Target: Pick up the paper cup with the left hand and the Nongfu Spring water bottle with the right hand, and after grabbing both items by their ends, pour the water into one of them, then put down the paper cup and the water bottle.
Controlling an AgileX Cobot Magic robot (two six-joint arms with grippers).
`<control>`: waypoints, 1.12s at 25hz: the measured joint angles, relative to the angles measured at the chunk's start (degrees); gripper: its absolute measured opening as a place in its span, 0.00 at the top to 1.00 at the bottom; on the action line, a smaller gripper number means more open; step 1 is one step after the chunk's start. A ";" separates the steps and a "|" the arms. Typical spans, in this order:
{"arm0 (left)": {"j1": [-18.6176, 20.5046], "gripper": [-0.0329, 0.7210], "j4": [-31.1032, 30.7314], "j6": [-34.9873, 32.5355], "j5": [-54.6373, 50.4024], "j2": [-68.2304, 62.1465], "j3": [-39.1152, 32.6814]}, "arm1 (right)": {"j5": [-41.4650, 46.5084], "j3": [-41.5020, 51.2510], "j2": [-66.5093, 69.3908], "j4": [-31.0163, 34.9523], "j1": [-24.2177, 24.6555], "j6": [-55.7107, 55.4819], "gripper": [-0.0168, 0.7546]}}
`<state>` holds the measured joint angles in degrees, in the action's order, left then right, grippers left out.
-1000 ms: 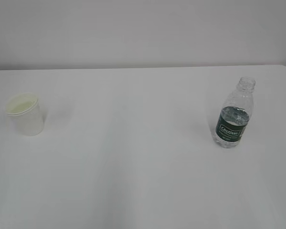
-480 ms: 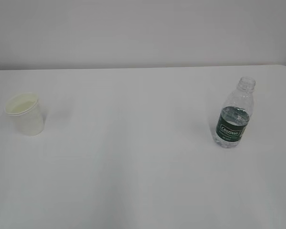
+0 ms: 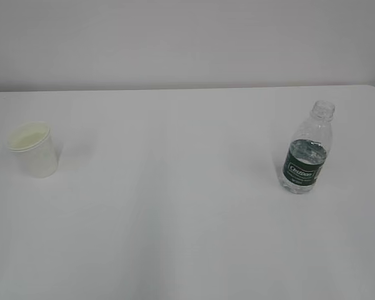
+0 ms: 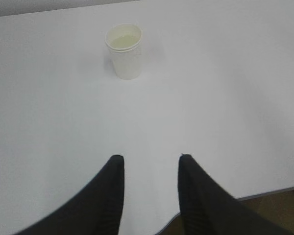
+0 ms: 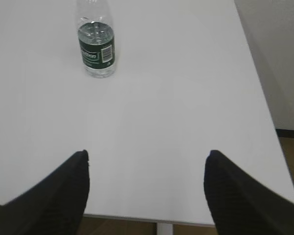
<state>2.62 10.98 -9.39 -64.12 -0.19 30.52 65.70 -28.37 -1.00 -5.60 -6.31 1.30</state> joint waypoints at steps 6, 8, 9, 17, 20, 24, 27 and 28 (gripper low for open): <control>0.00 0.61 0.00 0.00 0.00 0.00 0.00 | 0.00 0.00 0.00 4.44 0.00 0.11 0.26; 0.00 0.61 0.00 0.00 0.00 0.00 0.00 | 0.00 0.00 0.00 3.62 0.00 0.11 0.26; 0.00 0.61 0.00 0.00 0.00 0.00 0.00 | 0.00 0.00 0.00 3.38 0.00 0.23 0.26; 0.00 0.62 0.00 0.00 0.00 0.00 0.00 | 0.00 0.00 0.00 3.23 0.00 0.41 0.26; 0.00 0.63 0.00 0.00 0.00 0.00 0.00 | 0.00 0.00 0.00 3.23 0.00 0.41 0.26; 0.00 0.64 -0.08 0.00 0.00 0.00 0.00 | 0.00 0.00 0.00 3.23 0.00 0.41 0.26; 0.00 0.64 -0.08 0.00 0.00 0.00 0.00 | 0.00 0.00 0.00 3.10 0.00 0.41 0.26; 0.00 0.64 -0.08 0.00 0.00 0.00 0.00 | 0.00 0.00 0.00 3.00 0.00 0.41 0.26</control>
<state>2.62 10.90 -9.39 -64.12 -0.19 30.52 65.70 -28.37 -1.00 -2.60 -6.31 1.72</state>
